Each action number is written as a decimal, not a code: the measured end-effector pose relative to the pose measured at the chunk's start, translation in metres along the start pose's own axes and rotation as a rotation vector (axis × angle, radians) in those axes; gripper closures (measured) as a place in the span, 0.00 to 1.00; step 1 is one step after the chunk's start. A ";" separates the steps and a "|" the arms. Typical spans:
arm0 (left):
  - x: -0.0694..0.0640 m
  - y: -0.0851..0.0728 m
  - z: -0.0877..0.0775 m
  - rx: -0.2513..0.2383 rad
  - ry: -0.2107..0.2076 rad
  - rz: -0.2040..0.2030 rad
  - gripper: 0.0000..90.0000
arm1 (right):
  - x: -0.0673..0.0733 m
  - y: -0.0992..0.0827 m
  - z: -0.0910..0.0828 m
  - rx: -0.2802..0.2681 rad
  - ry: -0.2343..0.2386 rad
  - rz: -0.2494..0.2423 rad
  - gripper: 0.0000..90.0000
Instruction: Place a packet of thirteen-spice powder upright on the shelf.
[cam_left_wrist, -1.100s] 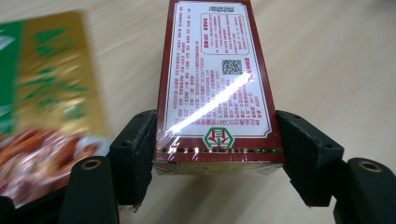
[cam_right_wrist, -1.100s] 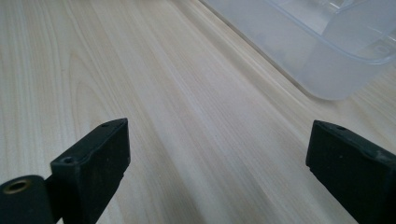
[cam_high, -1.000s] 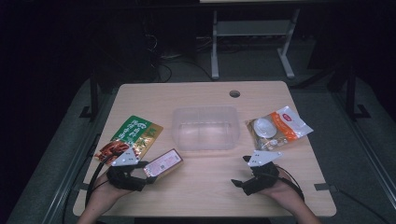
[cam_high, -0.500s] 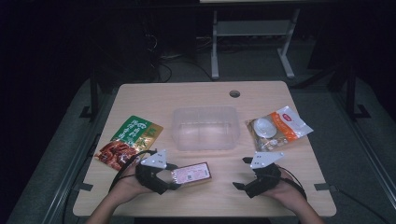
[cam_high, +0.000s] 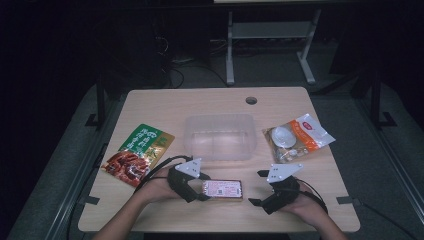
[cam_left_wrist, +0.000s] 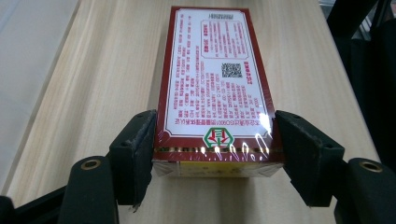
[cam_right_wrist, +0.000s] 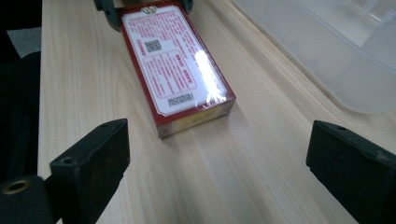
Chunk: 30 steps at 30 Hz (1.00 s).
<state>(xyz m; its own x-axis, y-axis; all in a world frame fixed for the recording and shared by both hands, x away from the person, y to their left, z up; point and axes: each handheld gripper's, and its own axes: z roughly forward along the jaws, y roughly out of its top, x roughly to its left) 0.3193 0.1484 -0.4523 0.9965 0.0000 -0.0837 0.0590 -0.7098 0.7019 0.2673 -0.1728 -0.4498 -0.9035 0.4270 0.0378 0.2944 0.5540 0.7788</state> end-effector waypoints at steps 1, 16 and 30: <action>0.000 -0.001 0.000 -0.002 -0.002 -0.001 0.36 | 0.000 0.000 0.000 0.004 0.003 -0.005 0.06; 0.000 -0.007 -0.006 -0.028 0.000 -0.059 0.22 | 0.006 0.007 0.007 0.058 0.066 -0.054 0.07; -0.021 -0.029 -0.035 -0.041 0.157 -0.155 0.14 | -0.003 0.024 0.018 0.082 0.126 -0.100 0.07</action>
<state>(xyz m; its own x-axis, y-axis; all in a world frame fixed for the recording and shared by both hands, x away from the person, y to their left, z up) 0.2987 0.1938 -0.4455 0.9723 0.2183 -0.0839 0.2110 -0.6637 0.7176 0.2825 -0.1479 -0.4422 -0.9599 0.2769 0.0447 0.2208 0.6476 0.7293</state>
